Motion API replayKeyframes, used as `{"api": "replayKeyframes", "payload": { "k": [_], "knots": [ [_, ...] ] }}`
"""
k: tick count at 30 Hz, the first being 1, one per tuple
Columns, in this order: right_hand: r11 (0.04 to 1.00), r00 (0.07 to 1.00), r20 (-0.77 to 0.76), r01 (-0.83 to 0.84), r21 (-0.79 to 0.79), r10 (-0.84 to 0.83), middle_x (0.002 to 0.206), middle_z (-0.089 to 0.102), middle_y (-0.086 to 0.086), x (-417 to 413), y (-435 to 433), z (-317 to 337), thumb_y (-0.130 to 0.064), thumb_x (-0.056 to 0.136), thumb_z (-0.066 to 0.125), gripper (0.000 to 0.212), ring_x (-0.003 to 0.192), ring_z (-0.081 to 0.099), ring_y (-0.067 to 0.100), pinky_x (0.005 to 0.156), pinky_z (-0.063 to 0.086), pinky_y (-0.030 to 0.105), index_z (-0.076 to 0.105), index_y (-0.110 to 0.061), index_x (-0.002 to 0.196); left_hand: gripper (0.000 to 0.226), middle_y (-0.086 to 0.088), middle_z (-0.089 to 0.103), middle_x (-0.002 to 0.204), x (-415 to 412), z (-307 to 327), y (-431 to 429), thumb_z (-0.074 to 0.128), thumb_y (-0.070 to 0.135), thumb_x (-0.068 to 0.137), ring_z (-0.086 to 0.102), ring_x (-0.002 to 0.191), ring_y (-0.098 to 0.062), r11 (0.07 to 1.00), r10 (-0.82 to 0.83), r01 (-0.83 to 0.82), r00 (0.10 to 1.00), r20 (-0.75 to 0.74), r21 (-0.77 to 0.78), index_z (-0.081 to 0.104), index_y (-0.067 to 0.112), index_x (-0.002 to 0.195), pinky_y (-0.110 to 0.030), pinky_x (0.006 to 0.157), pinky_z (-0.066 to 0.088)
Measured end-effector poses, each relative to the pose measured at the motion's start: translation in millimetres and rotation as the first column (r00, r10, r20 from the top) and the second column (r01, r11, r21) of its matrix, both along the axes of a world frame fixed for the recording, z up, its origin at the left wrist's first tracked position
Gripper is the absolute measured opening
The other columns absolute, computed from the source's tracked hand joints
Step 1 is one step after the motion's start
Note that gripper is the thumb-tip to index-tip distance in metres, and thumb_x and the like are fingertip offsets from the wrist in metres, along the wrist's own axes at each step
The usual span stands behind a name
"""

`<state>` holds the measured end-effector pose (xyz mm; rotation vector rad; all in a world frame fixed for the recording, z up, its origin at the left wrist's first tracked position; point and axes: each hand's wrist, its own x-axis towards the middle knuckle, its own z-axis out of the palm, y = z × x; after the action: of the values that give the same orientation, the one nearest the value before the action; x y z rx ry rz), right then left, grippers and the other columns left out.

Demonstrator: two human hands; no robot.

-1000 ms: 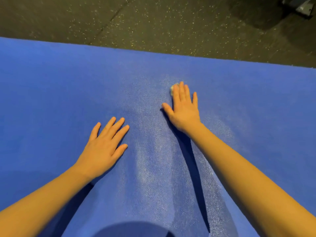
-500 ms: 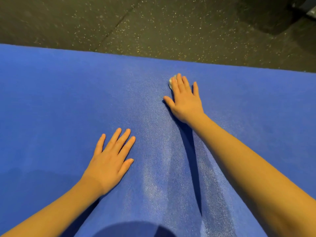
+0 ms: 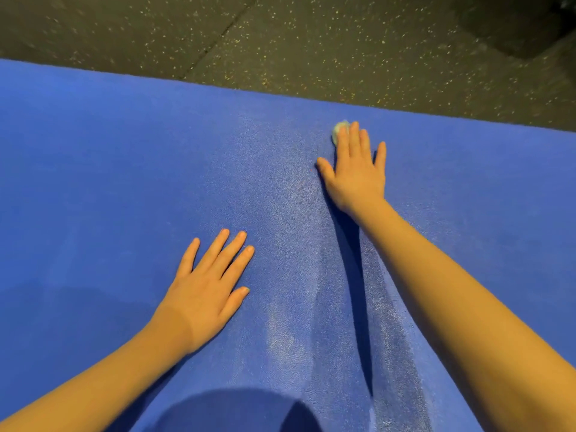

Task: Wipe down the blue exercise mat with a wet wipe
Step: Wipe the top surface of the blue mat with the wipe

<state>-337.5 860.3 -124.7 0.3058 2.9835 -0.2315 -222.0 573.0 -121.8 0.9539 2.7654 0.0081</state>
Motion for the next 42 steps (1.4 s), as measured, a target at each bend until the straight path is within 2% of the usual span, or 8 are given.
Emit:
{"api": "replayKeyframes", "payload": {
  "k": [9,14,17,20,25,30,36,42],
  "knots": [
    [0.969,0.969,0.018,-0.244,-0.044,0.245,0.162,-0.004,0.002,-39.0,-4.3,6.6,-0.055,0.098,0.031,0.073,0.149,-0.001,0.022,0.118,-0.002,0.048,0.003,-0.018,0.155,0.057,-0.006,0.032,0.154,3.0,3.0,-1.0,0.009,0.046,0.102,0.018,0.145,-0.025,1.000,-0.012,0.012,1.000,-0.002,0.008,0.030,0.015,0.146,-0.052,0.112,0.017],
    [0.998,0.994,0.110,0.029,-0.047,-0.024,0.162,-0.004,0.007,-73.8,-7.9,10.4,-0.054,0.099,0.026,0.071,0.149,-0.003,0.023,0.118,-0.004,0.047,0.003,-0.015,0.154,0.058,-0.007,0.032,0.154,2.7,5.1,-2.0,0.010,0.046,0.102,0.023,0.143,-0.027,1.000,-0.022,0.022,1.000,0.002,-0.006,0.031,0.014,0.146,-0.053,0.111,0.019],
    [0.968,0.977,0.029,-0.204,-0.148,0.211,0.161,0.004,0.007,-68.6,-35.8,11.5,-0.054,0.097,0.034,0.069,0.148,0.002,0.022,0.119,0.005,0.049,0.015,-0.016,0.152,0.058,-0.007,0.032,0.154,4.3,4.5,-2.2,0.009,0.046,0.102,0.024,0.143,-0.028,1.000,-0.019,0.019,1.000,0.013,-0.009,0.031,0.014,0.145,-0.053,0.111,0.019],
    [0.909,0.909,0.029,-0.414,-0.043,0.415,0.162,0.003,0.004,-56.9,-19.0,10.8,-0.054,0.098,0.034,0.072,0.148,0.004,0.021,0.119,0.002,0.046,0.009,-0.016,0.154,0.058,-0.007,0.032,0.154,4.4,4.5,-2.2,0.008,0.045,0.103,0.023,0.143,-0.027,1.000,-0.016,0.017,1.000,0.011,-0.003,0.031,0.014,0.145,-0.053,0.112,0.018],
    [0.983,0.984,0.041,-0.168,-0.068,0.171,0.162,0.005,0.005,-63.1,-26.7,14.0,-0.052,0.098,0.034,0.070,0.148,0.006,0.023,0.118,0.004,0.044,0.012,-0.014,0.153,0.058,-0.007,0.032,0.153,4.6,4.7,-1.5,0.009,0.045,0.102,0.023,0.143,-0.027,1.000,-0.017,0.017,1.000,0.012,-0.002,0.031,0.013,0.145,-0.052,0.112,0.017],
    [0.847,0.845,0.048,-0.530,-0.039,0.532,0.162,0.001,0.003,-19.2,-34.6,13.6,-0.054,0.097,0.038,0.076,0.148,0.005,0.023,0.118,0.003,0.040,0.008,-0.015,0.155,0.058,-0.007,0.033,0.154,5.9,1.9,-2.4,0.007,0.045,0.102,0.012,0.147,-0.022,1.000,0.004,-0.004,1.000,0.011,0.012,0.029,0.013,0.145,-0.052,0.112,0.017],
    [0.961,0.963,0.039,-0.265,-0.073,0.268,0.162,0.000,0.003,-13.4,-37.5,14.6,-0.050,0.099,0.034,0.069,0.148,0.003,0.024,0.118,0.001,0.042,0.009,-0.017,0.154,0.058,-0.009,0.035,0.152,10.5,3.3,-0.4,0.007,0.044,0.102,0.018,0.145,-0.024,1.000,0.022,-0.022,1.000,0.001,0.022,0.029,0.012,0.145,-0.051,0.112,0.015],
    [0.834,0.831,0.075,-0.549,-0.047,0.551,0.162,0.001,0.000,35.1,-27.0,17.1,-0.052,0.099,0.034,0.070,0.149,0.001,0.021,0.117,-0.003,0.037,0.007,-0.020,0.155,0.063,-0.008,0.033,0.153,18.2,3.4,-4.6,0.007,0.050,0.101,0.003,0.148,-0.018,0.999,0.026,-0.026,1.000,0.015,0.022,0.030,0.011,0.145,-0.048,0.113,0.011]
  ]
}}
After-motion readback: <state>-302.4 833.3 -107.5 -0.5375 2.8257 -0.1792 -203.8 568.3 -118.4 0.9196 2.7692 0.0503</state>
